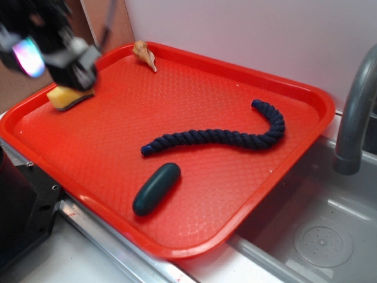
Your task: Grab the plastic pickle.
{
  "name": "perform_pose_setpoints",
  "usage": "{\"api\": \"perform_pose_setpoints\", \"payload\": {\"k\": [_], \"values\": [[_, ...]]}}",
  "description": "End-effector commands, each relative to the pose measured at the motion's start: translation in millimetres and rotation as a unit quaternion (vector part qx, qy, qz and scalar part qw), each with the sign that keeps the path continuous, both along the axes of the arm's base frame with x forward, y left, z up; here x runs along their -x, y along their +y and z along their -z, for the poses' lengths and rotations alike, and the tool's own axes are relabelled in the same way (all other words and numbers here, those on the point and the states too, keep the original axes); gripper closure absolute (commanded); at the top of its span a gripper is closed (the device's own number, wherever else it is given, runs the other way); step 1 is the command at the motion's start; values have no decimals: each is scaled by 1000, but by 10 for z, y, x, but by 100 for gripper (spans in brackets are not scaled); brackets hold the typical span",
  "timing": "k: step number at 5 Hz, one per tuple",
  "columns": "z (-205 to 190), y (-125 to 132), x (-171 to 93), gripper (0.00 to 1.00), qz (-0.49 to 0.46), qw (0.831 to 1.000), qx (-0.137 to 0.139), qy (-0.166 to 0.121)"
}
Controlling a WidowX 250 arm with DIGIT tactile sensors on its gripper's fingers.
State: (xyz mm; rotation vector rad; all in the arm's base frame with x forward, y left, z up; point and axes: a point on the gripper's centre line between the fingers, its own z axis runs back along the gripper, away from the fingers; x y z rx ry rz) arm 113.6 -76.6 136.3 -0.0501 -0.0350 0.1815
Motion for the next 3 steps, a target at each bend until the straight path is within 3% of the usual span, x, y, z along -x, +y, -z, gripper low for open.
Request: {"api": "perform_pose_setpoints", "payload": {"k": [1, 3], "values": [[630, -267, -43, 0, 39, 999, -5, -30], [921, -321, -388, 0, 60, 998, 15, -27]]}}
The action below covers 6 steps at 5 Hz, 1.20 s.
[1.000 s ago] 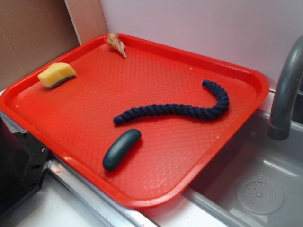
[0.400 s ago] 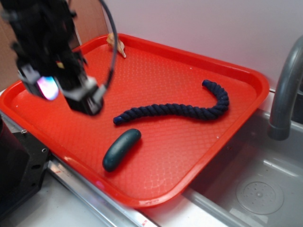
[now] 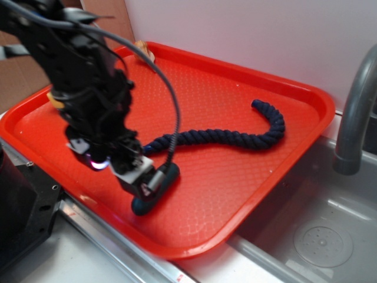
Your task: Grab the plastic pickle.
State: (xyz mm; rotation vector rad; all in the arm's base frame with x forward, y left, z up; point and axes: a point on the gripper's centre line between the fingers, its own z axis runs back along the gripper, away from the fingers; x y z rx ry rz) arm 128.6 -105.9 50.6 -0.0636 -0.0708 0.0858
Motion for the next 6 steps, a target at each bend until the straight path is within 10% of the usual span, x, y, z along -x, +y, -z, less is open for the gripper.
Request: {"api": "perform_pose_setpoints", "payload": {"k": [1, 2, 3, 6], "values": [[222, -71, -522, 0, 15, 1000, 5, 5], [374, -91, -593, 2, 18, 1000, -16, 15], [392, -31, -604, 100, 10, 999, -34, 14], [-433, 409, -282, 100, 16, 1000, 3, -20]]}}
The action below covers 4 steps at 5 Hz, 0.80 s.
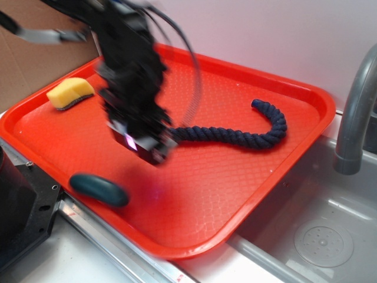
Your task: Grab the plastic pickle.
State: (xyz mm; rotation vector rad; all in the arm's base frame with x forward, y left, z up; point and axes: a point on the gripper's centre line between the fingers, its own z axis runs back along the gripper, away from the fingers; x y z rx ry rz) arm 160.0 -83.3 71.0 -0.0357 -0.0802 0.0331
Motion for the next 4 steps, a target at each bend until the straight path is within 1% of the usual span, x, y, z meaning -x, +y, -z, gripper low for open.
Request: {"api": "perform_pose_setpoints", "payload": {"k": [1, 2, 3, 4], "values": [[-300, 228, 53, 0, -7, 1000, 27, -15], [-270, 268, 10, 0, 117, 993, 32, 3], [-110, 378, -116, 0, 240, 971, -1, 0], [1, 327, -302, 0, 358, 933, -27, -10]]}}
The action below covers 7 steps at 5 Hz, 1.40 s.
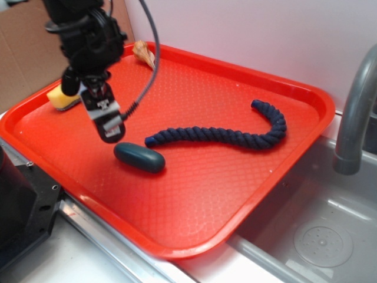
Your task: Grab the plastic pickle.
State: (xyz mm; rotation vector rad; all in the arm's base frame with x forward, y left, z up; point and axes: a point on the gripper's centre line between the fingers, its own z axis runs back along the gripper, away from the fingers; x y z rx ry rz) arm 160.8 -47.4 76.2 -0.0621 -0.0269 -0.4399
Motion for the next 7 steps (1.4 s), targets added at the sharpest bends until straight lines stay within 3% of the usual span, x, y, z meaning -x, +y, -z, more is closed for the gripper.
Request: {"api": "perform_pose_setpoints", "payload": {"k": [1, 2, 4, 5, 6, 7], "values": [[201, -176, -358, 0, 251, 965, -9, -72], [356, -250, -295, 0, 328, 941, -15, -83], [521, -395, -73, 0, 353, 935, -5, -44], [591, -426, -68, 100, 328, 944, -23, -22], [479, -414, -27, 100, 274, 961, -35, -27], [341, -409, 56, 100, 225, 972, -68, -21]]}}
